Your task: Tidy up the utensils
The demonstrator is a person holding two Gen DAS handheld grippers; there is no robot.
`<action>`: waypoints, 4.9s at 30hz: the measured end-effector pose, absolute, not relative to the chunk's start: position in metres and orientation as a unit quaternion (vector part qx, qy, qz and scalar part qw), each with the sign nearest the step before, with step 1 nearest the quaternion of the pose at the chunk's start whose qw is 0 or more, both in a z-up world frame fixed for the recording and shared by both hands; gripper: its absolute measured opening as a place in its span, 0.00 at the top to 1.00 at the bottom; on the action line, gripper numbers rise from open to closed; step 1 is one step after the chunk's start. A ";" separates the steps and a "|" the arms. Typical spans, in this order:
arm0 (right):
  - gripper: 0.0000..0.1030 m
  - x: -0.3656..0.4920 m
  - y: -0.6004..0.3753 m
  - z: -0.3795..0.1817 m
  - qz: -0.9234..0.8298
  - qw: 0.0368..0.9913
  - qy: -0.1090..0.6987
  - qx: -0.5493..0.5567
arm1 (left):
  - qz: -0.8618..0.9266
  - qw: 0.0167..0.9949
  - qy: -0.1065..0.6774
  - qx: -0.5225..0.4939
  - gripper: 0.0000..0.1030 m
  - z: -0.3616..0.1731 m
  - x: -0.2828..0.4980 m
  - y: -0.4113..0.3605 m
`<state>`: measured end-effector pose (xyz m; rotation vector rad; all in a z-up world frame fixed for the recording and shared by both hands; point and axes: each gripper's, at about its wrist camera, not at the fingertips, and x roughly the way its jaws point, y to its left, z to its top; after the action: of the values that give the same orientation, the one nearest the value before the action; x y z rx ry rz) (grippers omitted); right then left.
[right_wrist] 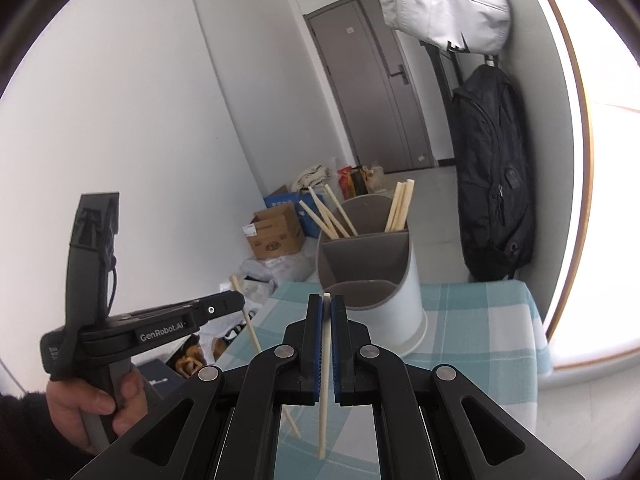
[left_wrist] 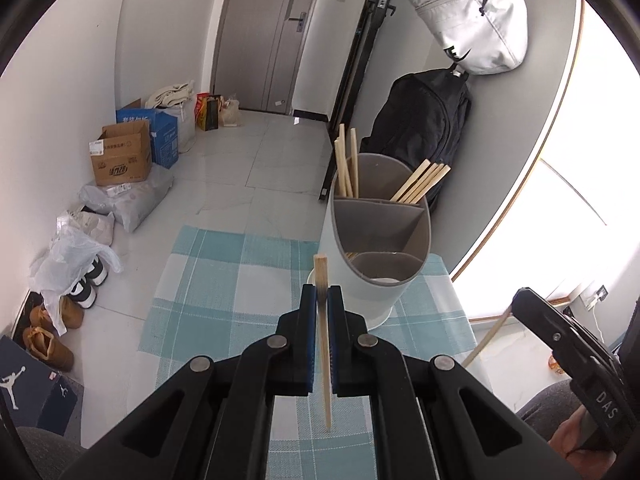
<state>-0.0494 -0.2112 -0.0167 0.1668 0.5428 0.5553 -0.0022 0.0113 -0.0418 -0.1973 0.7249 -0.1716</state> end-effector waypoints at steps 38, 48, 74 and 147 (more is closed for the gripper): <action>0.97 0.093 -0.196 0.128 0.240 0.950 0.183 0.078 | -0.144 0.944 0.280 -0.094 0.99 0.105 0.084 0.005; 0.97 0.134 -0.194 0.091 0.238 0.943 0.215 0.083 | -0.154 0.930 0.323 -0.084 0.99 0.067 0.118 -0.002; 0.80 0.117 -0.220 0.044 0.249 0.922 0.266 0.132 | -0.169 0.902 0.379 -0.117 0.58 0.056 0.126 0.003; 0.00 -0.063 -0.231 -0.011 0.234 0.956 0.169 0.055 | 0.005 0.967 0.250 -0.050 0.08 -0.020 -0.017 0.015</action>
<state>-0.0629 -0.2310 -0.0113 0.1110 0.3429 0.4748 -0.0174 0.0151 -0.0201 -0.1004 0.5046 0.0101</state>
